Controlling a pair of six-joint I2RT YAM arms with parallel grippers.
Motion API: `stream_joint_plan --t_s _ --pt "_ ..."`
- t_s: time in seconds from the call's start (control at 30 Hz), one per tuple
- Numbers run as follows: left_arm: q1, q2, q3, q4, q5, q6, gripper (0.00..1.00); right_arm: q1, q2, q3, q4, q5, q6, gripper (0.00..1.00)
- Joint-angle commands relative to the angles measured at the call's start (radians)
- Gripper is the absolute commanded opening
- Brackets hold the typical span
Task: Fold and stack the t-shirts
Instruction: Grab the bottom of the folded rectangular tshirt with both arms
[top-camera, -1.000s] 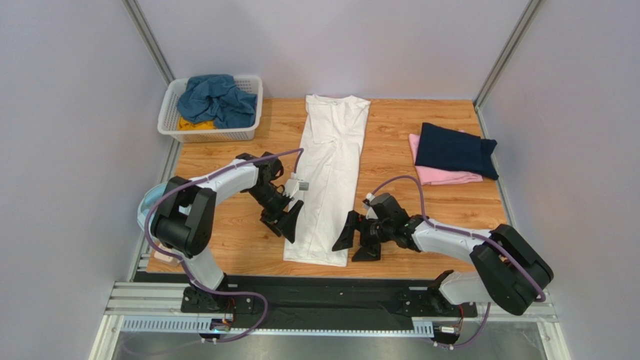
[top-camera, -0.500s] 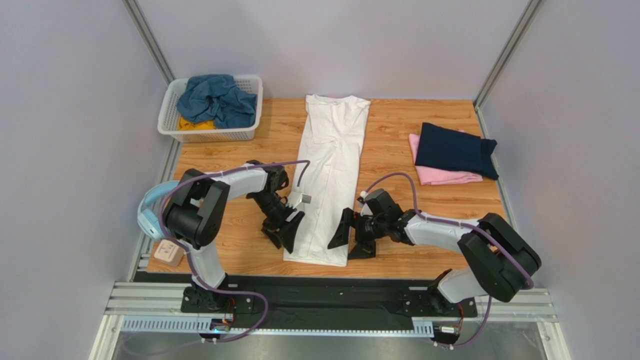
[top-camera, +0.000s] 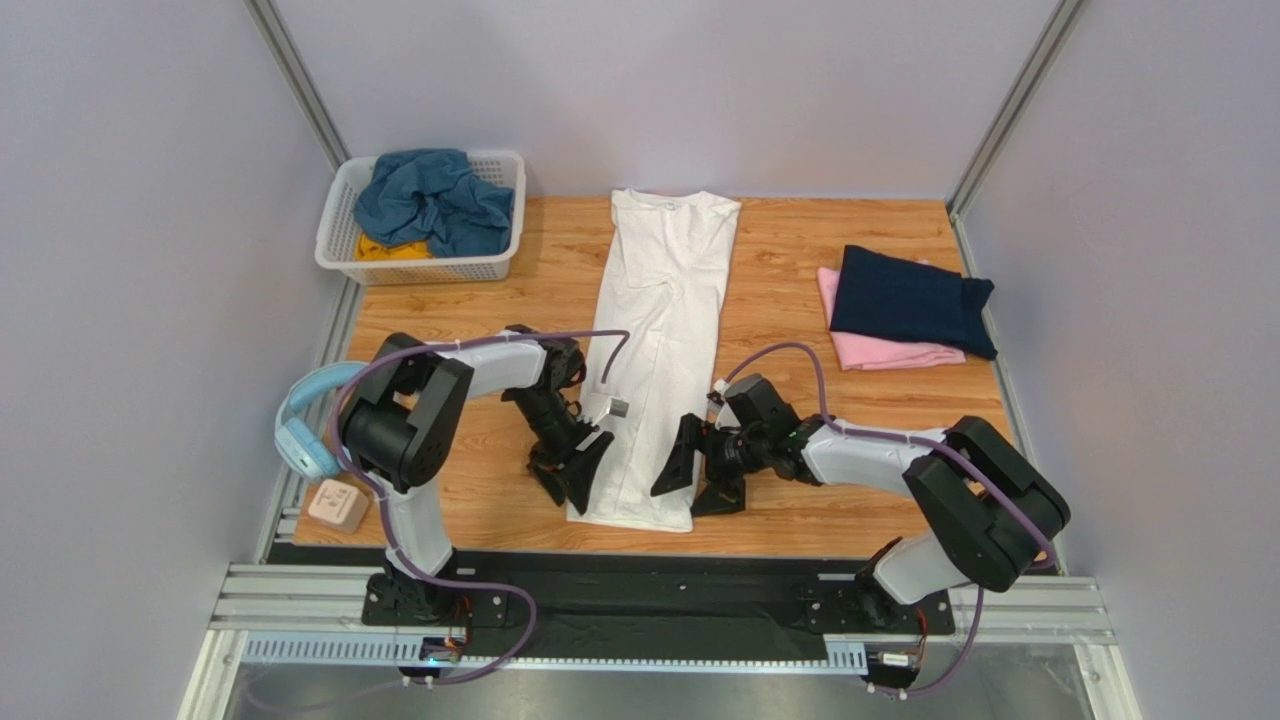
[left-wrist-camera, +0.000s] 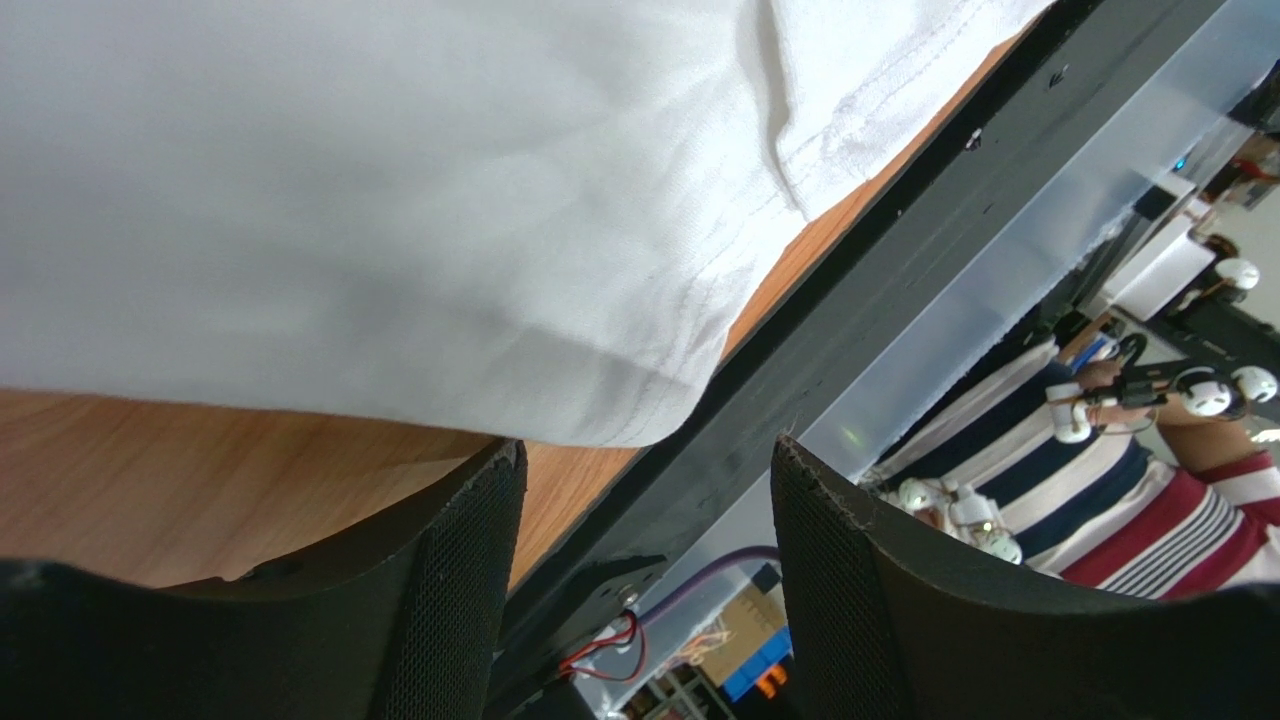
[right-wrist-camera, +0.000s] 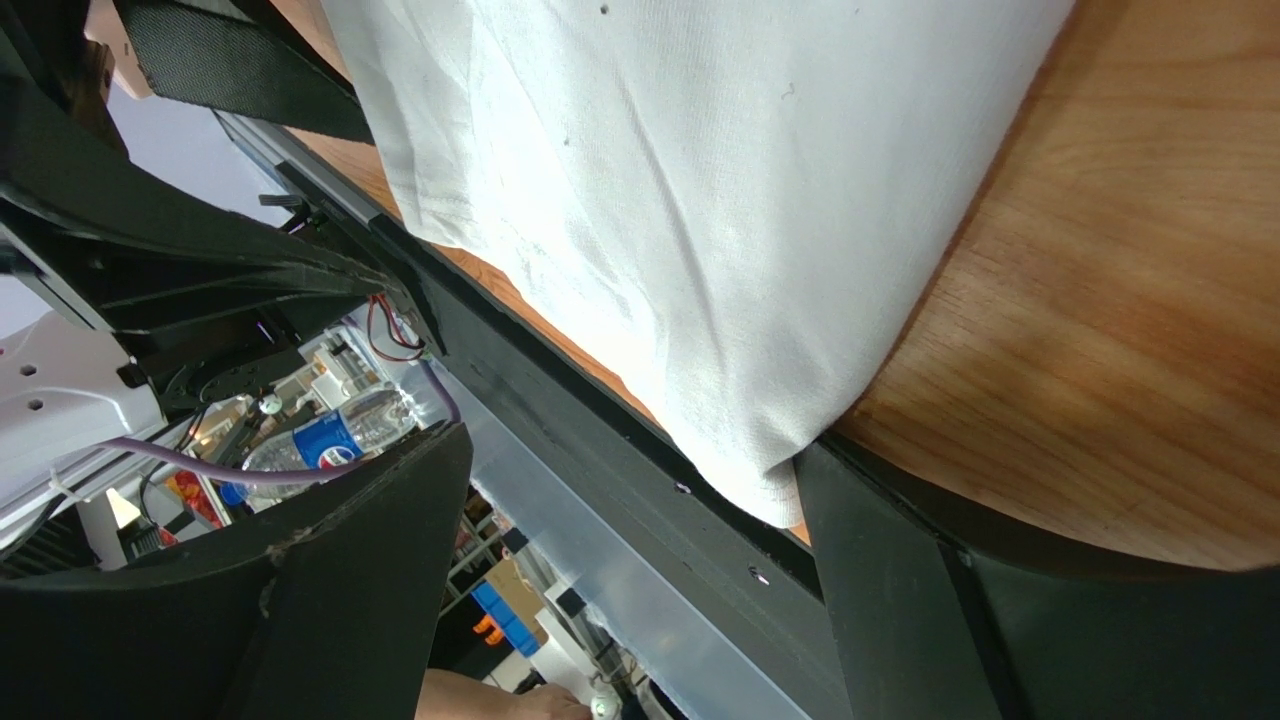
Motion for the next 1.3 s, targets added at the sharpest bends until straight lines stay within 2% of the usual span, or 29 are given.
stream_joint_plan --t_s 0.0,0.27,0.37,0.47,0.5,0.7,0.8,0.83,0.9,0.93,1.03,1.17,1.27 --pt "-0.074 -0.026 0.011 0.007 -0.014 -0.026 0.68 0.003 0.002 -0.002 0.039 0.008 0.005 0.86" --pt "-0.098 -0.002 0.017 0.004 -0.014 -0.029 0.67 0.005 -0.015 -0.008 0.032 0.012 0.007 0.84" --pt "-0.098 -0.008 0.017 0.003 -0.016 -0.026 0.65 0.005 -0.008 -0.008 0.039 0.009 0.007 0.80" --pt "-0.094 -0.036 0.013 0.006 -0.027 -0.029 0.57 0.005 0.006 -0.010 0.049 0.005 0.011 0.73" --pt "-0.094 -0.043 0.011 0.009 -0.036 -0.026 0.52 0.005 0.011 -0.010 0.049 0.002 0.011 0.72" --pt "-0.056 -0.063 0.010 0.007 -0.033 -0.020 0.40 0.005 0.018 -0.026 0.077 -0.003 0.019 0.60" --pt "-0.045 -0.060 0.013 0.007 -0.030 -0.016 0.38 0.005 0.015 -0.039 0.079 -0.005 0.020 0.50" --pt "-0.045 -0.060 0.014 0.004 -0.028 -0.016 0.37 0.005 0.012 -0.042 0.079 -0.003 0.022 0.41" --pt "-0.045 -0.059 0.014 0.004 -0.025 -0.016 0.37 0.003 0.012 -0.049 0.079 -0.003 0.023 0.32" --pt "-0.045 -0.054 0.017 0.004 -0.025 -0.016 0.37 0.003 0.012 -0.051 0.079 -0.003 0.025 0.23" --pt "-0.044 -0.046 0.023 -0.002 -0.024 -0.011 0.37 0.005 0.015 -0.053 0.082 -0.005 0.025 0.09" --pt "-0.044 -0.046 0.023 -0.002 -0.022 -0.011 0.36 0.005 0.020 -0.056 0.085 -0.008 0.026 0.02" --pt "-0.044 -0.049 0.025 -0.003 -0.017 -0.008 0.31 0.003 0.015 -0.057 0.085 -0.011 0.025 0.00"
